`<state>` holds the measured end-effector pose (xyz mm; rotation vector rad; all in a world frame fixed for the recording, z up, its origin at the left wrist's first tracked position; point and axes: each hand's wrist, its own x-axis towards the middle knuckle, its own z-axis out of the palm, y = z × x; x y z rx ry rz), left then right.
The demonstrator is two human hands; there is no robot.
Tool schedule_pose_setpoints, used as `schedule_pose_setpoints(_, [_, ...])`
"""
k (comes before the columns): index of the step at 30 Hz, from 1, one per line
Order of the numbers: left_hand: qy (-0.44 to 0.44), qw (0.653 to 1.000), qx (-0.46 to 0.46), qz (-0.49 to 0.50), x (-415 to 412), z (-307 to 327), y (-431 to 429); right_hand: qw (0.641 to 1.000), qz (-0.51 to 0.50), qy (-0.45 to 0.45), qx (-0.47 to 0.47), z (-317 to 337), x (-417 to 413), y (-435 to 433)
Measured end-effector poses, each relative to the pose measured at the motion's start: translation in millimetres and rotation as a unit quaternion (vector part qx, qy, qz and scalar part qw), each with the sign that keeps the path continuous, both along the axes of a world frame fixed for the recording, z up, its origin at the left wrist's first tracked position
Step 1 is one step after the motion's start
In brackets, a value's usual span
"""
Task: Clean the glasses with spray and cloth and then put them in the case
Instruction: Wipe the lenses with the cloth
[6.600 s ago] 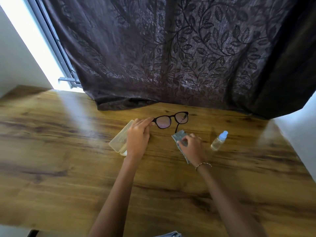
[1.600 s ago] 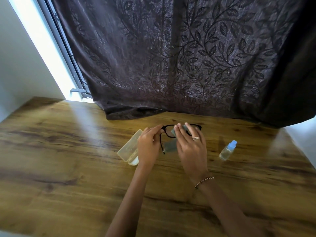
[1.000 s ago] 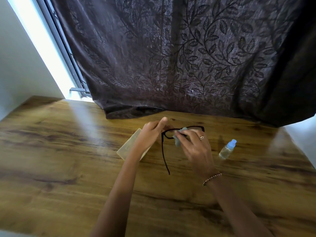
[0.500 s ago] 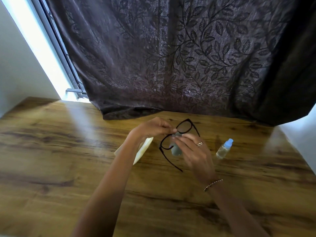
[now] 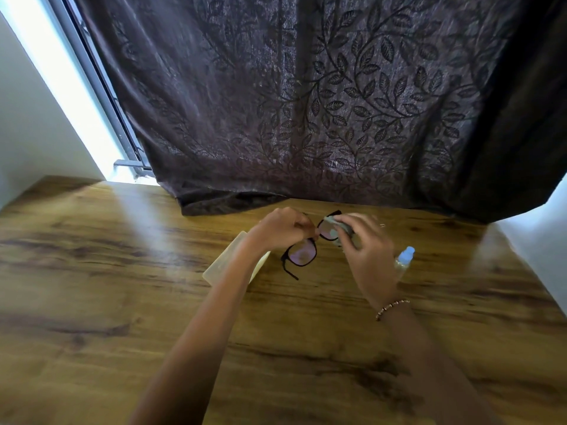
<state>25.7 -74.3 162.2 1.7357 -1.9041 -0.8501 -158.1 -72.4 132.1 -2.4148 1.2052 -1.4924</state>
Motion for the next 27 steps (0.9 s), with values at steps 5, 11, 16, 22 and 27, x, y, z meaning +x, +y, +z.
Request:
schedule_pose_setpoints(5, [-0.019,0.998,-0.022,0.054,2,3,3,0.994,0.019,0.105,-0.024,-20,-2,-1])
schedule_pose_setpoints(11, [-0.113,0.988,-0.056,0.093,-12,8,13,0.986,0.031,0.157,-0.055,-32,5,7])
schedule_pose_setpoints(16, [-0.13,0.98,-0.086,0.121,-15,10,16,0.994,-0.002,0.109,-0.014,-22,9,-2])
schedule_pose_setpoints(22, [-0.14,0.981,-0.072,0.115,-21,12,18,0.984,0.036,0.17,-0.024,-16,15,10])
schedule_pose_setpoints(27, [-0.131,0.978,-0.079,0.143,-18,11,21,0.987,-0.035,0.158,0.014,-10,8,-4])
